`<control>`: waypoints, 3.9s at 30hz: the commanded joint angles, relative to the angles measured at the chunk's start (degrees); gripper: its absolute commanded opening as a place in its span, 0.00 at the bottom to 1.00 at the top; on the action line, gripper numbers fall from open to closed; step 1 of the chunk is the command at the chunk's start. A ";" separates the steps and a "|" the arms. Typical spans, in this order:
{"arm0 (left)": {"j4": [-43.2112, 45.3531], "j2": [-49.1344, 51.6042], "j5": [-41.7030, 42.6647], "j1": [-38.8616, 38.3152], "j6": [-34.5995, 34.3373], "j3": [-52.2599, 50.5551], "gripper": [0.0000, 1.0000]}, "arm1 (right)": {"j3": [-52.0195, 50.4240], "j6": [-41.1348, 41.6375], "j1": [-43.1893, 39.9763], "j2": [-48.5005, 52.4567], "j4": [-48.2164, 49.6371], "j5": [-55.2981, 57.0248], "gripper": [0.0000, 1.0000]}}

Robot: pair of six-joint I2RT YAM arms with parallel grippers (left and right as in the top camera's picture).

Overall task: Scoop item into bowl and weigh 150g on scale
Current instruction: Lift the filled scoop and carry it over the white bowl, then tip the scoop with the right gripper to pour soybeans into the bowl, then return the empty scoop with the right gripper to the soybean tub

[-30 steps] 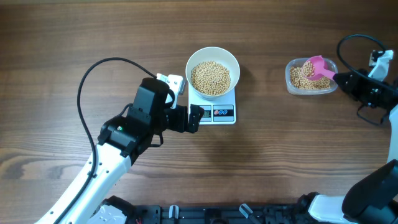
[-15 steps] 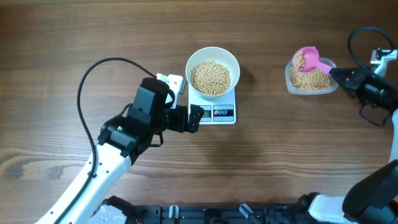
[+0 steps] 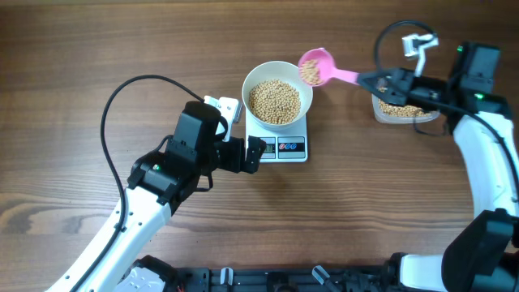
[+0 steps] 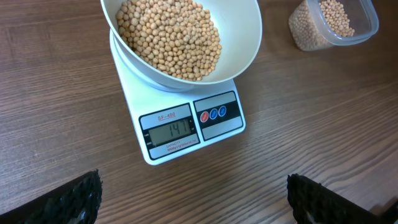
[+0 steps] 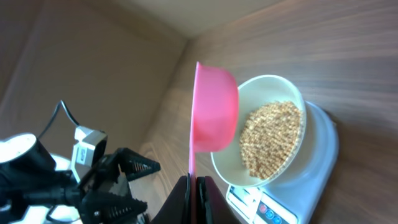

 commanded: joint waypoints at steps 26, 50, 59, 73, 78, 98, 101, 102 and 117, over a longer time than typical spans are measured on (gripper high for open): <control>0.15 -0.48 -0.57 -0.31 1.16 -0.02 1.00 | 0.26 -15.17 25.33 -3.72 7.93 45.18 0.04; 0.15 -0.48 -0.57 -0.31 1.16 -0.02 1.00 | 0.26 -23.63 25.40 -3.76 4.87 41.35 0.04; 0.15 -0.48 -0.57 -0.31 1.16 -0.02 1.00 | 0.26 -16.85 25.38 -3.72 5.09 41.33 0.04; 0.15 -0.48 -0.57 -0.31 1.16 -0.02 1.00 | 0.26 -12.39 25.38 -3.72 5.14 41.35 0.04; 0.15 -0.48 -0.57 -0.31 1.16 -0.02 1.00 | 0.26 -6.03 25.20 -3.72 6.29 41.33 0.04; 0.15 -0.48 -0.57 -0.31 1.16 -0.02 1.00 | 0.33 4.87 0.39 -13.49 7.98 32.72 0.04; 0.15 -0.48 -0.57 -0.31 1.16 -0.02 1.00 | 0.31 6.73 -3.19 -14.71 3.61 32.50 0.04; 0.15 -0.48 -0.57 -0.31 1.16 -0.02 1.00 | 0.31 6.88 -4.09 -14.71 1.81 32.09 0.04; 0.15 -0.48 -0.57 -0.31 1.16 -0.02 1.00 | 0.31 -10.71 -18.12 -14.58 -8.52 43.45 0.04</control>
